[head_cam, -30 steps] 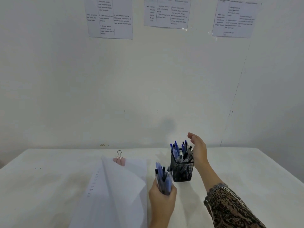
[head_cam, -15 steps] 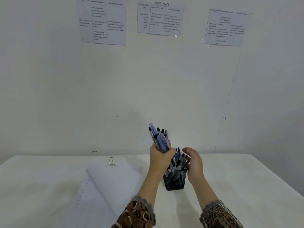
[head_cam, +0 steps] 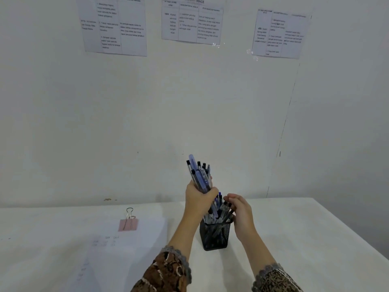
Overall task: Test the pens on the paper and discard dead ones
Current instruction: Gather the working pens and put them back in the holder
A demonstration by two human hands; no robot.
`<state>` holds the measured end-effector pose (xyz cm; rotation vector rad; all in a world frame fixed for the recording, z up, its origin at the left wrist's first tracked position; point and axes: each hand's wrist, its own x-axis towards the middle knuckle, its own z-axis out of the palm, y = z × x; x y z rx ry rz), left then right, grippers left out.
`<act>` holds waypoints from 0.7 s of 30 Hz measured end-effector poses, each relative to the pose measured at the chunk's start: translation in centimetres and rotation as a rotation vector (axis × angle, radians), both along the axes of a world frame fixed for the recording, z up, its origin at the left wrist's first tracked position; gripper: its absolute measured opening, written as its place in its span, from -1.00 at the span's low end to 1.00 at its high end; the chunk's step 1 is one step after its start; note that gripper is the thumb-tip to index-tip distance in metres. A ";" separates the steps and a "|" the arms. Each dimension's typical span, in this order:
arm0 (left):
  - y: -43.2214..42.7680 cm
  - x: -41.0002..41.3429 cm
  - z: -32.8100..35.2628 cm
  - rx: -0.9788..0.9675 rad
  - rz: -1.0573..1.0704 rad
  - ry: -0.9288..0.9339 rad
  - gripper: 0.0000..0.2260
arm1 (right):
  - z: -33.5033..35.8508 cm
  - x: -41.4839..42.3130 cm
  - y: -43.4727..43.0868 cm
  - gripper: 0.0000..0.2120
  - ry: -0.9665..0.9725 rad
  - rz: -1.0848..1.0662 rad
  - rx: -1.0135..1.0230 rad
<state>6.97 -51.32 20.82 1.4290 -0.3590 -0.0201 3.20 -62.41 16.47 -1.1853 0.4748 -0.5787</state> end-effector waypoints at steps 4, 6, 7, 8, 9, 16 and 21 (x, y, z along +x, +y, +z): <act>-1.2 0.5 0.0 -0.063 0.084 0.010 -0.82 | -0.3 0.3 0.1 -0.79 -0.003 -0.007 -0.018; -1.6 0.6 -0.2 -0.022 0.063 -0.025 -0.82 | -0.4 0.4 0.1 -0.79 -0.008 -0.008 -0.036; -1.7 0.6 -0.4 0.013 0.050 -0.036 -0.82 | -0.5 0.4 0.0 -0.79 -0.012 -0.010 -0.045; -1.9 0.5 -0.7 0.039 0.039 -0.039 -0.83 | -0.6 0.5 0.0 -0.79 -0.016 -0.014 -0.053; -2.0 0.5 -1.1 0.056 0.031 -0.036 -0.83 | -0.7 0.5 0.0 -0.79 -0.021 -0.019 -0.061; -1.8 0.7 -2.4 0.059 0.048 -0.090 -0.86 | -1.0 0.6 0.6 -0.78 -0.055 -0.023 -0.071; -1.5 0.6 -2.9 0.121 -0.032 -0.087 -0.84 | -1.0 0.5 0.5 -0.77 -0.056 -0.032 -0.035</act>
